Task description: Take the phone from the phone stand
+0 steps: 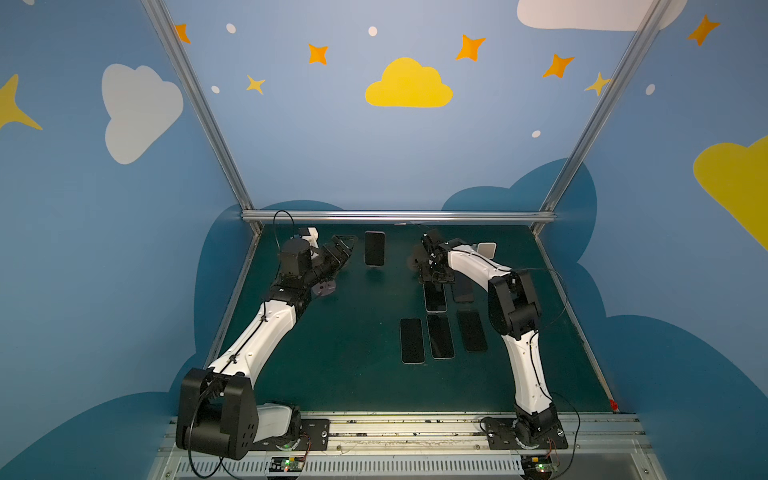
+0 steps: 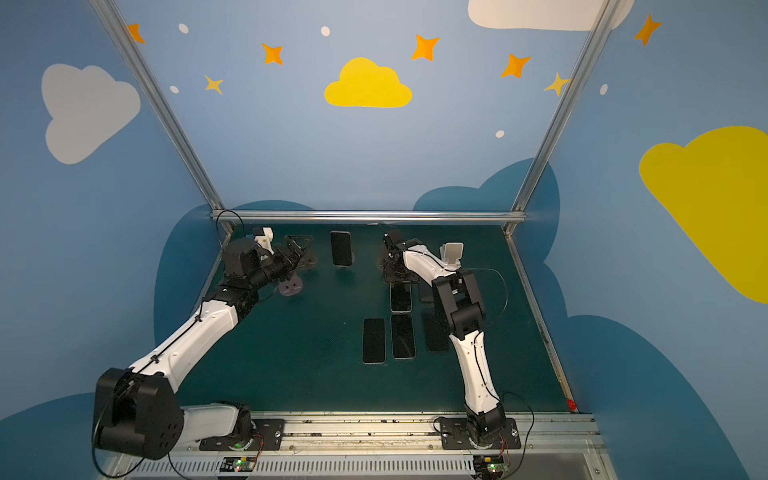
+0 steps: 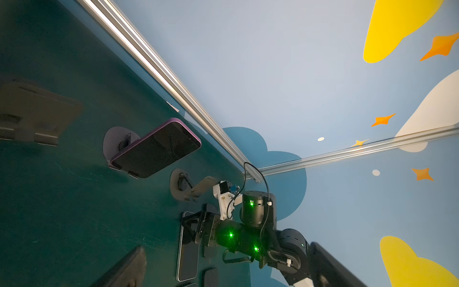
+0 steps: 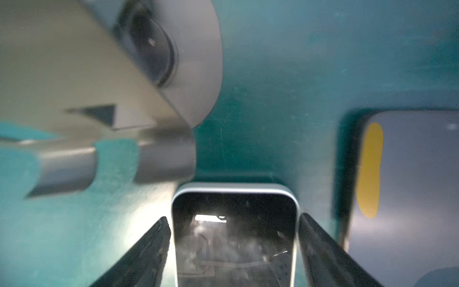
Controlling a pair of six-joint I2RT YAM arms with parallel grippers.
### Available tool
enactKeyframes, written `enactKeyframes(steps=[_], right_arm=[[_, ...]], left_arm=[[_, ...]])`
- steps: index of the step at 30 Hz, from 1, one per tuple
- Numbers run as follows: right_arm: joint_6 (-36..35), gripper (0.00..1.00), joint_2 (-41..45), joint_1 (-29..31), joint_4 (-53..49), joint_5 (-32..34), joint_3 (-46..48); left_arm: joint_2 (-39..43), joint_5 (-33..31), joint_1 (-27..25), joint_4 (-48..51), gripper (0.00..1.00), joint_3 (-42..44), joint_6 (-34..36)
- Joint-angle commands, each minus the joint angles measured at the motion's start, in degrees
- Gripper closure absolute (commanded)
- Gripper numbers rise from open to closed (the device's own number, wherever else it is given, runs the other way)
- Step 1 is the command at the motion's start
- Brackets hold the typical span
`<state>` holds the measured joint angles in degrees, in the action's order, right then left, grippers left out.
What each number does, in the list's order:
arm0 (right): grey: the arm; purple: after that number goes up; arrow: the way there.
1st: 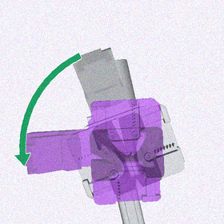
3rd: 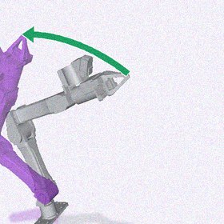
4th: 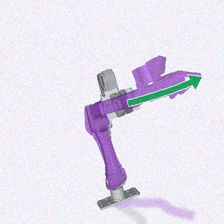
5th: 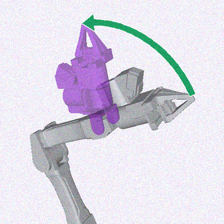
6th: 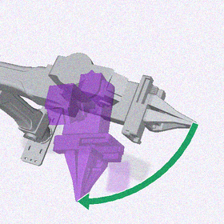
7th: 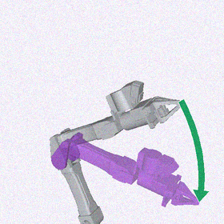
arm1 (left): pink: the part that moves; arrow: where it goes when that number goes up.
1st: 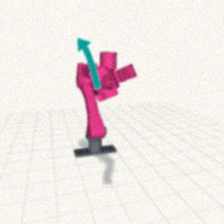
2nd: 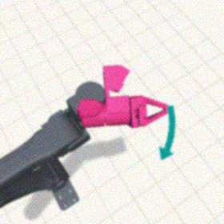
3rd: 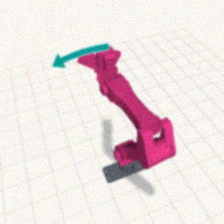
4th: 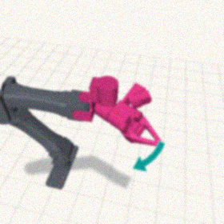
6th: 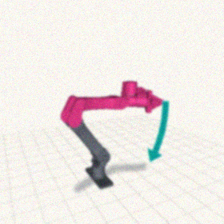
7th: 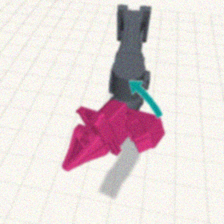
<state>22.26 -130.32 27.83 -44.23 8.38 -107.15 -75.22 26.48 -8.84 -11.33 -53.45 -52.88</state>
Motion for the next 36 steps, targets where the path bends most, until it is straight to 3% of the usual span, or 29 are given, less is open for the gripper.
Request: enactKeyframes(steps=[1,5,9,14,18,21,27,32,36], right_arm=[[-1.02,0.18,8.90,-0.41,-1.56,0.66,0.37],[0.16,0.17,18.53,-0.34,0.44,2.56,7.50],[3.84,0.17,35.61,0.59,10.87,3.63,27.62],[5.60,0.17,59.78,1.85,24.97,5.22,54.95],[-1.30,0.16,73.39,2.29,33.96,5.46,70.07],[0.70,0.14,81.29,2.15,37.95,10.28,78.05],[3.16,0.12,89.34,1.61,39.50,13.56,83.48],[7.26,0.12,90.02,1.44,40.19,13.40,85.92],[8.75,0.12,91.88,1.43,40.12,12.71,87.26]], left_arm=[[0.03,0.16,-0.47,-0.15,0.00,-1.22,2.39],[-0.19,0.39,-1.44,1.54,0.00,-2.38,3.79],[1.08,-3.07,-5.45,7.05,0.00,-4.47,9.71],[1.39,-18.94,-15.43,15.71,0.00,-6.50,21.80],[-2.70,-28.31,-20.87,18.04,0.00,-8.61,26.44],[-7.66,-33.61,-23.94,19.04,0.00,-12.84,27.51],[-23.27,-42.80,-31.65,24.70,0.00,-28.77,32.23],[-41.49,-45.22,-32.64,37.67,0.00,-50.33,27.60],[-55.28,-51.72,-32.82,50.15,0.00,-69.99,23.70]])
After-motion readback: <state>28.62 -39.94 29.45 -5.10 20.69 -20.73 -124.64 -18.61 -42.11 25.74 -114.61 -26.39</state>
